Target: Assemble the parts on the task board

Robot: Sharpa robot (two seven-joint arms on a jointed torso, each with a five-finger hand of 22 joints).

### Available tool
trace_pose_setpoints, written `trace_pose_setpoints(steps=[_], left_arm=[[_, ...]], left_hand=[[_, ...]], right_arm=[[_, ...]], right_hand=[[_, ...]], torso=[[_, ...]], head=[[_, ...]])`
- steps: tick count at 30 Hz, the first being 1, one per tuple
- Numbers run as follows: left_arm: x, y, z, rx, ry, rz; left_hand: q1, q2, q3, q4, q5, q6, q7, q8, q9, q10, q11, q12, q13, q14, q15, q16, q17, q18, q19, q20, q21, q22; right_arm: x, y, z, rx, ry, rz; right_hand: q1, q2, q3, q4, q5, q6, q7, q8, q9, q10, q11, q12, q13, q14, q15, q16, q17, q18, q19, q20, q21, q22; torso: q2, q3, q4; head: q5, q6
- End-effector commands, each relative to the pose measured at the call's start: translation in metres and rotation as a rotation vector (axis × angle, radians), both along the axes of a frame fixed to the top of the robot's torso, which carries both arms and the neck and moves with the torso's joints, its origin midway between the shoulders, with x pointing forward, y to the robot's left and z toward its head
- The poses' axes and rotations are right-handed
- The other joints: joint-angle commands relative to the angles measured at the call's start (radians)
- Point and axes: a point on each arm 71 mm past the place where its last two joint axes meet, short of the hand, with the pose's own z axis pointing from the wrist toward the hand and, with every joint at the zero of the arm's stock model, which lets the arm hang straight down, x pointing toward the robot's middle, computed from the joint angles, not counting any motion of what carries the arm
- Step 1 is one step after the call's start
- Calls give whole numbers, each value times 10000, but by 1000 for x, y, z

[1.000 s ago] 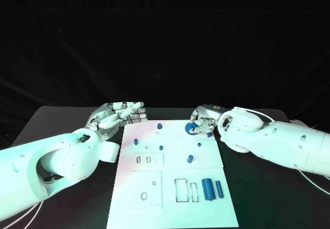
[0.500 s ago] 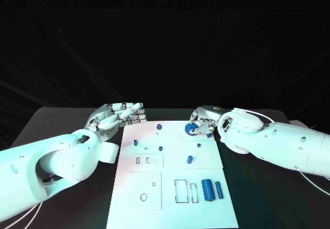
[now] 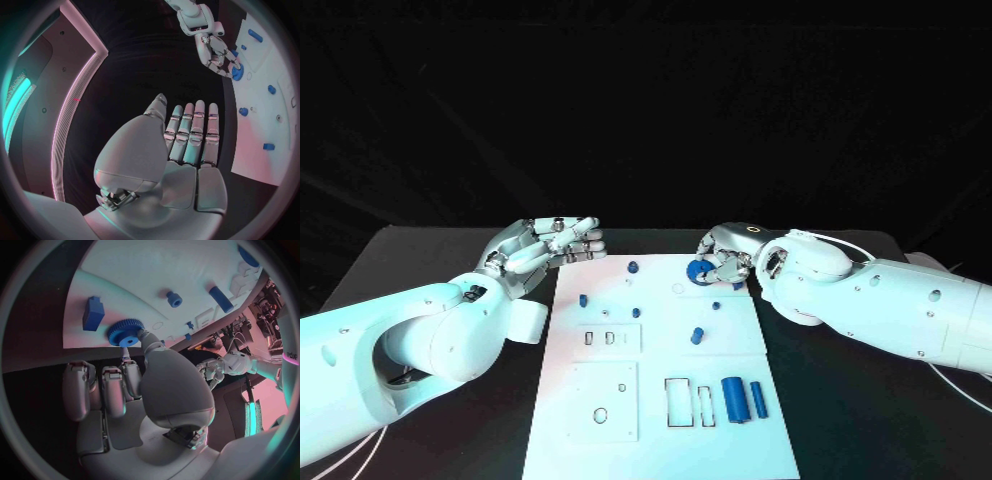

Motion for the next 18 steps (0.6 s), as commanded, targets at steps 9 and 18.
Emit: trace_pose_setpoints(steps=[9,18], left_arm=[[0,-2,1,-86,-42,-183],[0,-1,1,-77,-24,-176]], left_hand=[[1,68,7,-46,30,2,47,-59,-13,16,84,-33,-12,37,63,-31,-6,65,33,-1,-33,-10],[3,67,6,-51,28,-1,48,-69,-13,16,85,-45,-12,38,65,-43,-6,65,32,-1,-35,-15]], right_arm=[[0,-4,-4,-255,116,-109],[1,-6,-5,-383,274,-190]], right_hand=[[-71,-83,-18,76,-8,-79,-12,-20,-13,-43,69,-33,358,974,62,60,2349,-60,-1,24,17,832],[-141,-147,-30,119,-4,-183,6,-31,-26,-164,88,-133,238,978,78,67,2365,-42,-52,40,-40,772]], torso=[[7,-2,10],[7,-2,-6]], head=[[-41,-4],[-50,-17]])
